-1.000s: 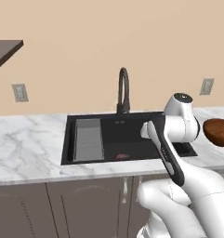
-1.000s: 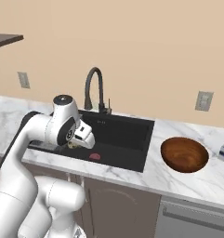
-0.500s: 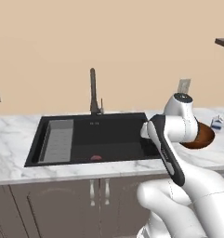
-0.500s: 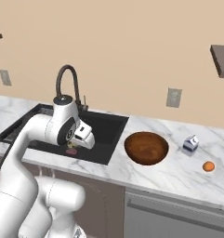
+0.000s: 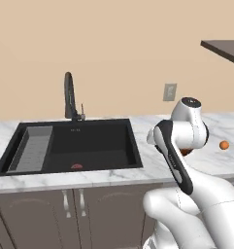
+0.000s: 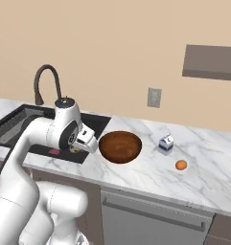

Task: Gather the eggs and milk located in the vicinity of the sink area and place them right next to the bowl.

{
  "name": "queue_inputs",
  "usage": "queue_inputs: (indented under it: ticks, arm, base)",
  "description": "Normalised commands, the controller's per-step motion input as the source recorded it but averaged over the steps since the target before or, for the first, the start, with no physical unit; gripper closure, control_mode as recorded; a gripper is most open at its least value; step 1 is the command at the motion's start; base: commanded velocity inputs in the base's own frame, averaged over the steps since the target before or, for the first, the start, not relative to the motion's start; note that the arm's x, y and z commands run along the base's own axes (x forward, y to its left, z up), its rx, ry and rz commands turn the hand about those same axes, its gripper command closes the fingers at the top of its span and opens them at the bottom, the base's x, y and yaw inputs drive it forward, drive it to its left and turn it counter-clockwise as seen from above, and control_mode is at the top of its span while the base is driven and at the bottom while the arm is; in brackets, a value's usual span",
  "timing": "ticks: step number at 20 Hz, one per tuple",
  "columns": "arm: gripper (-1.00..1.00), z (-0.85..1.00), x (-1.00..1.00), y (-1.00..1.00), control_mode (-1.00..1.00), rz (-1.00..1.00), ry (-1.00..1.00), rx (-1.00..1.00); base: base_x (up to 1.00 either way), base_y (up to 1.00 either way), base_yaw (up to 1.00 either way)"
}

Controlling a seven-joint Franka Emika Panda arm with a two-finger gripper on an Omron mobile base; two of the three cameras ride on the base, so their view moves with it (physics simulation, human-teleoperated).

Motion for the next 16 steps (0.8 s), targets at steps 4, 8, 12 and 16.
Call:
queue_inputs:
  ticks: [4,8,12,16]
  arm:
    - [1.0,0.0,0.0,0.0,1.0,0.0,0.0,0.0]
    - [1.0,0.0,0.0,0.0,1.0,0.0,0.0,0.0]
    - [1.0,0.0,0.0,0.0,1.0,0.0,0.0,0.0]
    - [1.0,0.0,0.0,0.0,1.0,0.0,0.0,0.0]
  base:
    - [0.0,-0.5,0.0]
    - [0.0,-0.4,0.0]
    - [0.03,-0.34,0.0]
    - [0.12,-0.33,0.0]
